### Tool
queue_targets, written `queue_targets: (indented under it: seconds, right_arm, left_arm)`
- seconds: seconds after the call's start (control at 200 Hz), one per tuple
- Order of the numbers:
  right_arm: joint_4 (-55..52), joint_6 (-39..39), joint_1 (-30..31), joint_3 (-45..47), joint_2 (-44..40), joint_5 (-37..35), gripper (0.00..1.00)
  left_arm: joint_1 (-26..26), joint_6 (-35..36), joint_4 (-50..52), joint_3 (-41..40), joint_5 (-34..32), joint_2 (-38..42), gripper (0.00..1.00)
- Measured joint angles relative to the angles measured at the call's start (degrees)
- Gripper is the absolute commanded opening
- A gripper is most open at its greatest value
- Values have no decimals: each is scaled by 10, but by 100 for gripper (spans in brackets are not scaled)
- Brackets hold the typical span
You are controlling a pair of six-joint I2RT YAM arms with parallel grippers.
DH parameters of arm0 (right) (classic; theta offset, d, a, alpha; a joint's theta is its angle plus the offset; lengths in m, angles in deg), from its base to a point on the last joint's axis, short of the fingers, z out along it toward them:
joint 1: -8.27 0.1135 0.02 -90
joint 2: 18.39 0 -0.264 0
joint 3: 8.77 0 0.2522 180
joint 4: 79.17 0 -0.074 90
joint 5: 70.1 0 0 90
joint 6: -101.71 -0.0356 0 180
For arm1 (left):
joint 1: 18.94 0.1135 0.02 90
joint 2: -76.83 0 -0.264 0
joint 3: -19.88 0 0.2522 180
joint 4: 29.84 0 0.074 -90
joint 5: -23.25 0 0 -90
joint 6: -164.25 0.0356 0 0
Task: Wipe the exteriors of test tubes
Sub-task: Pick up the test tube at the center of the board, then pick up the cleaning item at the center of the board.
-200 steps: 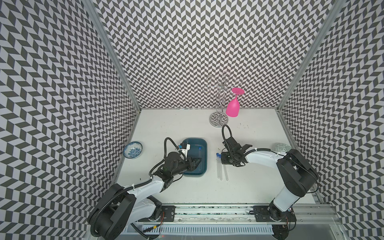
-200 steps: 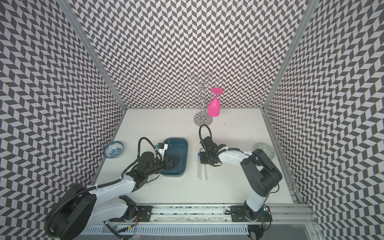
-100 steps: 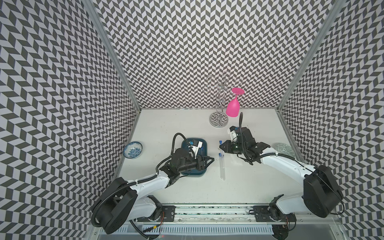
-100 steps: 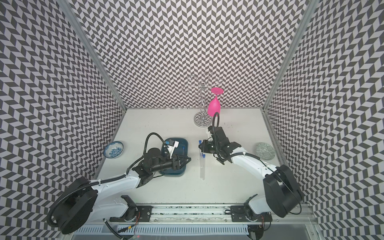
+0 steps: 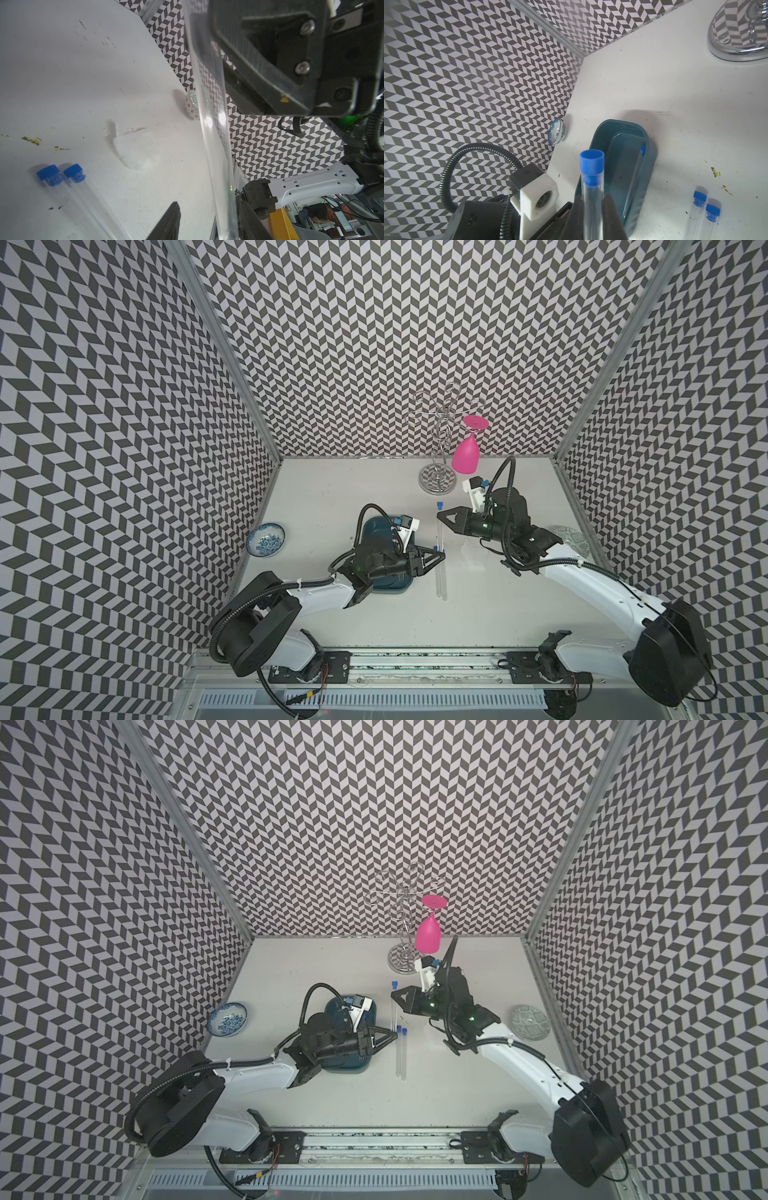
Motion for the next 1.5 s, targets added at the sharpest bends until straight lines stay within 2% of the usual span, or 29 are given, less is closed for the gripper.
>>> queue_targets:
  seconds: [0.255, 0.466, 0.636, 0.681, 0.746, 0.801, 0.861, 0.971, 1.142, 1.252, 1.357, 1.502]
  right_arm:
    - [23, -10, 0, 31, -28, 2, 10]
    - [37, -13, 0, 49, -40, 1, 10]
    - [47, -16, 0, 61, -49, -2, 12]
    - [50, -16, 0, 64, -51, -3, 17]
    - [51, -16, 0, 65, -53, -2, 36]
    - [50, -18, 0, 66, -54, -2, 47]
    - [41, -10, 0, 66, -58, -14, 52]
    - [2, 11, 0, 64, -76, -68, 56]
    - [-51, 60, -14, 59, -111, -163, 56]
    - [-68, 105, -27, 57, -94, -216, 52]
    - [-99, 149, -36, 39, -12, -247, 46]
    - [-141, 195, -38, 18, 117, -251, 41]
  left_arm:
    - [-20, -8, -8, 3, -5, -11, 31]
    - [-21, -17, -15, 3, -9, -13, 15]
    - [-23, -19, -16, 3, -9, -15, 11]
    - [-23, -19, -16, 3, -9, -15, 10]
    - [-24, -19, -16, 3, -10, -15, 10]
    - [-23, -21, -16, 3, -16, -16, 10]
    - [-23, -21, -16, 3, -23, -17, 10]
    - [-23, -22, -16, 3, -25, -18, 10]
    - [-17, -21, -11, -3, -31, -11, 10]
    - [-11, -17, 4, -11, -37, 2, 11]
    - [-7, -11, 22, -11, -44, 15, 11]
    - [-6, -4, 32, -19, -59, 37, 12]
